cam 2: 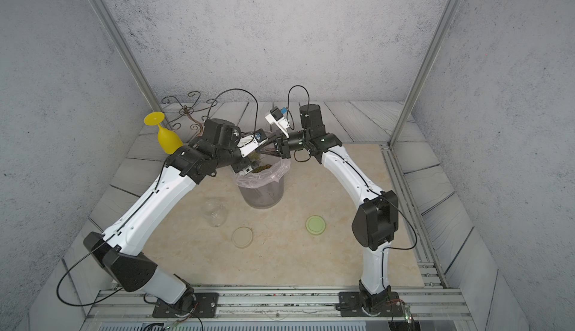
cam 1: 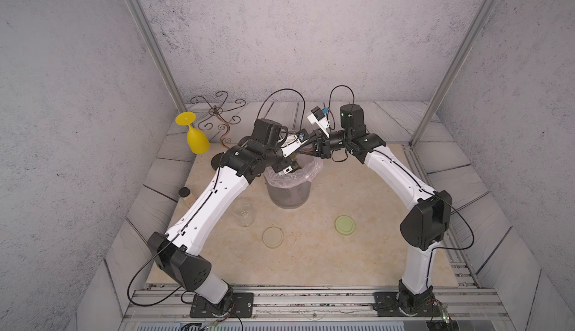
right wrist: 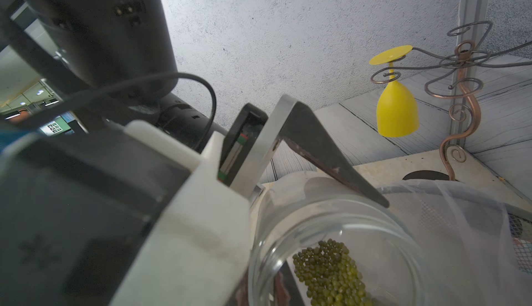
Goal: Empty moldy mung beans from jars
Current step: Adjust the jar.
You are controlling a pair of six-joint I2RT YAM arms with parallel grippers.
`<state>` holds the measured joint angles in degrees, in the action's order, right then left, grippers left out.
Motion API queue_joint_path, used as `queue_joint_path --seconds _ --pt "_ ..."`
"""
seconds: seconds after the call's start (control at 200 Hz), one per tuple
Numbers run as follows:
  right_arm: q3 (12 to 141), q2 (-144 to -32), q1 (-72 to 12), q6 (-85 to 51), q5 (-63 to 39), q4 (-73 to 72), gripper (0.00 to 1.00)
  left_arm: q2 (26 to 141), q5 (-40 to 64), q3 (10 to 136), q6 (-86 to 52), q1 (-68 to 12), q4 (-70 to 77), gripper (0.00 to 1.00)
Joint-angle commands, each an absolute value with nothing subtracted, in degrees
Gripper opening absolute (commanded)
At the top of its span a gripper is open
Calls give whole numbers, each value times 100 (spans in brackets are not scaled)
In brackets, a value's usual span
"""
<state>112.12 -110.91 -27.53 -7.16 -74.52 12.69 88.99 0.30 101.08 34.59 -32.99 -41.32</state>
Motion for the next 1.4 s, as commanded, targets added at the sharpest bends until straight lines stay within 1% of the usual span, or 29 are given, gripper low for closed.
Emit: queue_joint_path --seconds 0.0,0.025,0.05,0.075,0.215,0.485,0.591,0.686,0.791,0.841,0.971,1.056,1.136,1.236,1.286,1.336,1.391 --pt "11302 -11346 -2673 -1063 -6914 914 0 8742 8 10188 3140 -3314 -3599 88" --pt "11303 -11346 -2668 -1068 -6894 922 0 8717 -12 10170 3148 -3313 -3596 89" --pt "11303 -11352 -2663 -1079 -6867 923 0 8691 -31 10146 3167 -3313 -3595 95" --pt "11310 -11351 -2655 -1088 -6852 918 0 8660 -61 10110 3191 -3309 -3583 96" --pt "11338 -11378 -2602 -1229 -6761 843 0 8462 -82 9906 3268 -3297 -3527 98" --pt "11338 -11452 -2528 -1626 -6621 500 0 8161 -131 9653 3267 -3263 -3636 98" --pt "11285 -11456 -2522 -1868 -6638 233 0 7963 -149 9527 2946 -3188 -3566 98" --pt "11270 -11472 -2522 -2089 -6629 22 0 7843 -280 9624 2355 -3111 -3614 98" --pt "11110 -11410 -2522 -2344 -6594 -335 0 7861 -663 10009 1267 -3027 -3891 98" --pt "10965 -11351 -2529 -2543 -6561 -654 0 7898 -814 10221 428 -2940 -4057 98" --pt "10553 -11182 -2540 -3122 -6398 -1654 0 8005 -429 10595 -1781 -2582 -4451 98" --pt "10314 -11034 -2600 -3207 -6267 -1951 0 7995 17 10550 -3105 -2334 -4413 98" --pt "9990 -10829 -2661 -3165 -6073 -2231 0 7843 788 10098 -4317 -2091 -3862 98" --pt "9607 -10585 -2704 -3155 -5886 -2617 0 7582 1892 9039 -5912 -1752 -2476 98" --pt "9456 -10472 -2705 -3149 -5834 -2761 0 7525 2145 8592 -6624 -1661 -2010 98" --pt "9349 -10370 -2704 -3126 -5771 -2858 0 7519 2428 8315 -7022 -1610 -1455 98" --pt "9247 -10274 -2706 -3095 -5705 -2947 0 7561 2564 8137 -7363 -1600 -1207 98"
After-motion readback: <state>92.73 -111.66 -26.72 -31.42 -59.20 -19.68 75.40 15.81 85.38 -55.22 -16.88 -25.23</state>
